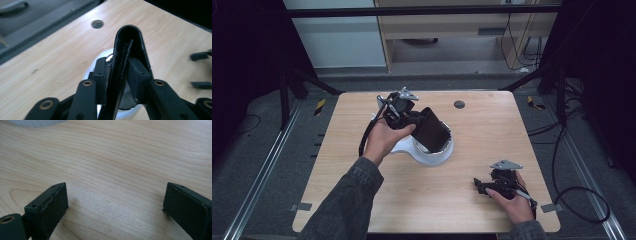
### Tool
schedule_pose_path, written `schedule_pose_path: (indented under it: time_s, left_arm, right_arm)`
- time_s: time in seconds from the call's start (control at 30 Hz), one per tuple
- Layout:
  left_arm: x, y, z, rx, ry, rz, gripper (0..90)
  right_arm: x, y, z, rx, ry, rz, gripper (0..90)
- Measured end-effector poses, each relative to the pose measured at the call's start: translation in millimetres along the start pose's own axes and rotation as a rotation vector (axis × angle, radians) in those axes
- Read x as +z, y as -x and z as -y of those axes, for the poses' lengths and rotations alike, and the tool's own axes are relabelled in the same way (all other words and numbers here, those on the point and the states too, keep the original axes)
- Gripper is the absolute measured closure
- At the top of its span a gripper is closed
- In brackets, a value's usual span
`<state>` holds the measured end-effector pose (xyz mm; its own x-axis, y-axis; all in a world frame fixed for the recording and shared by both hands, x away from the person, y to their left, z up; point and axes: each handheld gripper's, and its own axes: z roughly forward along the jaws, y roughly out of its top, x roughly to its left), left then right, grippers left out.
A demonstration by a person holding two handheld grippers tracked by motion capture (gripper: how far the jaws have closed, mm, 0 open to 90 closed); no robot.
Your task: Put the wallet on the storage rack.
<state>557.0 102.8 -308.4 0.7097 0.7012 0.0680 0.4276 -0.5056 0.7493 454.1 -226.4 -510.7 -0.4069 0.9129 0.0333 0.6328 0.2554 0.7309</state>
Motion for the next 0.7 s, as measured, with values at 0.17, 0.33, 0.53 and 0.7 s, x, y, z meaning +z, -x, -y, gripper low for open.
schedule_pose_path:
  time_s: [0.17,0.33,0.53,0.7]
  left_arm:
    - [-0.1,-3.4,-0.1,-0.007,0.012,0.000,77.4]
    - [2.3,-3.4,-2.0,-0.008,0.018,-0.009,76.4]
    - [1.1,-3.5,-1.6,-0.007,0.023,-0.033,69.1]
    - [-3.6,-5.2,-1.8,-0.004,0.054,-0.040,65.1]
  right_arm:
    - [0.3,-0.7,0.4,-0.008,0.002,0.003,5.7]
    - [0.4,-1.2,0.5,-0.016,0.001,0.006,5.6]
    - [0.7,-1.5,0.6,-0.021,0.003,0.007,5.5]
    - [0.9,-2.2,0.6,-0.022,0.001,0.009,5.2]
